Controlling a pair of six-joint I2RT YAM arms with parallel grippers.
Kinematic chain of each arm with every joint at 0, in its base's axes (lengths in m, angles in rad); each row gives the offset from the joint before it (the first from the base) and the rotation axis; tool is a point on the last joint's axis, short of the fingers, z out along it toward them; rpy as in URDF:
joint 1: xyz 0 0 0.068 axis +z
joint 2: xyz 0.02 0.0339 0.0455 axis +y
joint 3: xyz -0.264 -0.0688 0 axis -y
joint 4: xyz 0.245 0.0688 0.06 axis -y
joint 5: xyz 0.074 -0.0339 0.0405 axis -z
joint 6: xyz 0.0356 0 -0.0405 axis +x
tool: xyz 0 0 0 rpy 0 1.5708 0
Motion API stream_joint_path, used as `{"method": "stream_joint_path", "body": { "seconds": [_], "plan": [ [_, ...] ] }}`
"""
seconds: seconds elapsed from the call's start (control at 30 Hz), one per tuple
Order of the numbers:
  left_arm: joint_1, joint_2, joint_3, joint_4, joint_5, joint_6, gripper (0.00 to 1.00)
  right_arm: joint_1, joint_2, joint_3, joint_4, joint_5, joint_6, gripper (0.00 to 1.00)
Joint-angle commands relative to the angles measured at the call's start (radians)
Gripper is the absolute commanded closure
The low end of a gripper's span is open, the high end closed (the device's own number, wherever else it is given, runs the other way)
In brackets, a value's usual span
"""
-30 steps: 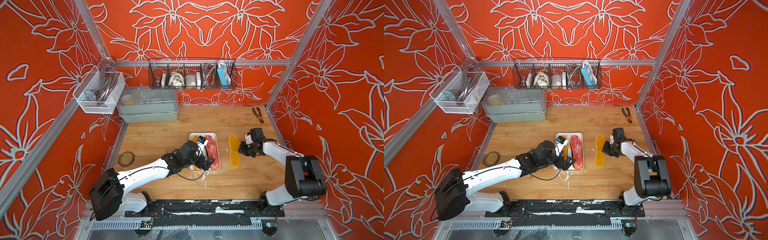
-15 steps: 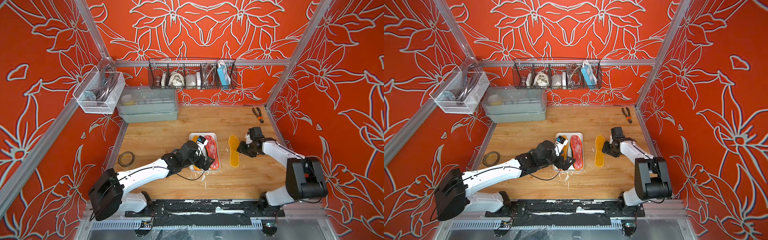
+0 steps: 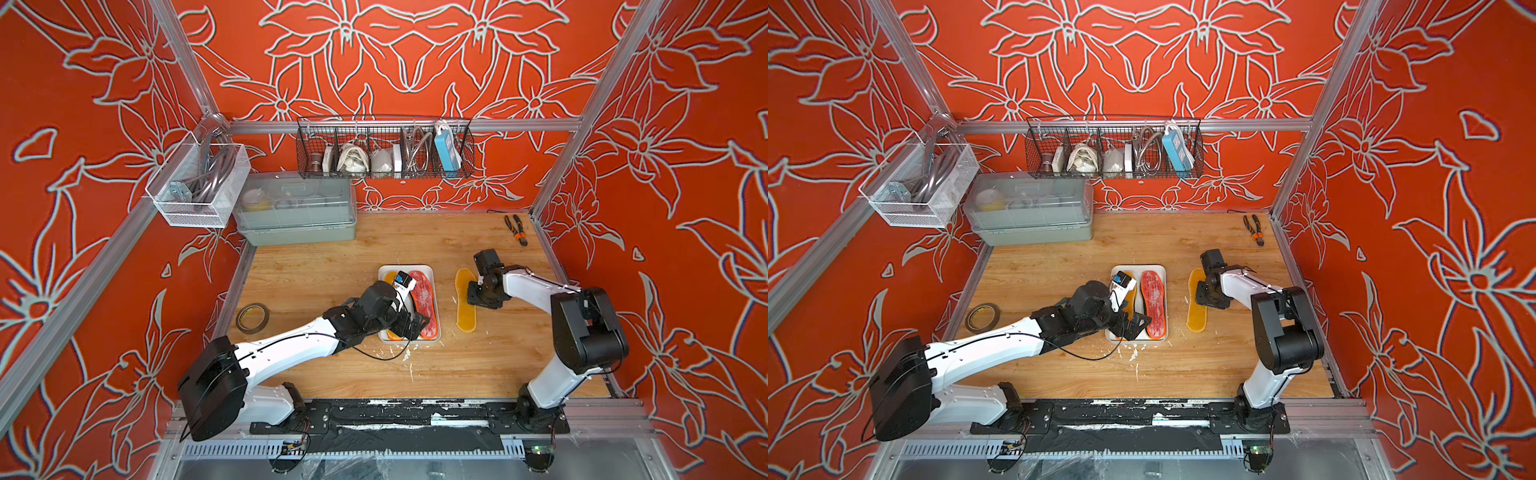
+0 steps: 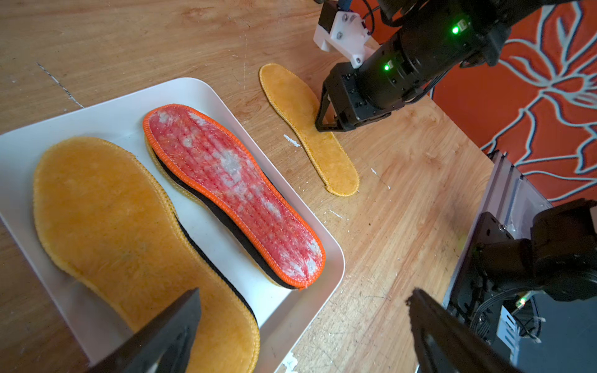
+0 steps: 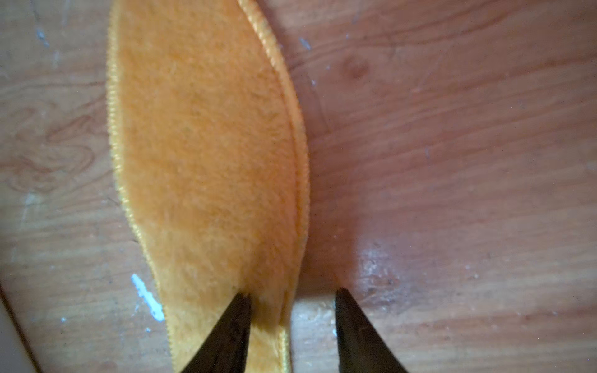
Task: Put the insoles into the storage box
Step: Pick up the insole from the center of the board.
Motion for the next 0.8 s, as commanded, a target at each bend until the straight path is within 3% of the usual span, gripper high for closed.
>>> {"method": "stream_joint_path", "body": {
  "seconds": [0.0,0.1,0.17,0.4,0.77],
  "plan": [
    [-0.005,0.006,0.009,0.014,-0.004,0.019,0.01,0.005,0.039,-0.003,-0.056,0.075,0.015,0.81],
    [-0.005,-0.004,0.005,0.011,-0.011,0.022,0.01,0.003,0.038,-0.003,-0.053,0.046,0.007,0.96],
    [-0.005,-0.009,0.001,0.009,-0.019,0.023,0.01,-0.005,0.023,-0.023,-0.022,-0.021,0.015,1.00],
    [-0.005,-0.027,0.000,-0.003,-0.028,0.026,0.01,-0.054,-0.070,-0.099,0.072,-0.246,0.056,1.00],
    [-0.006,-0.027,-0.005,0.011,-0.033,0.018,0.01,-0.156,-0.251,-0.175,0.091,-0.407,0.062,1.00]
  ]
}}
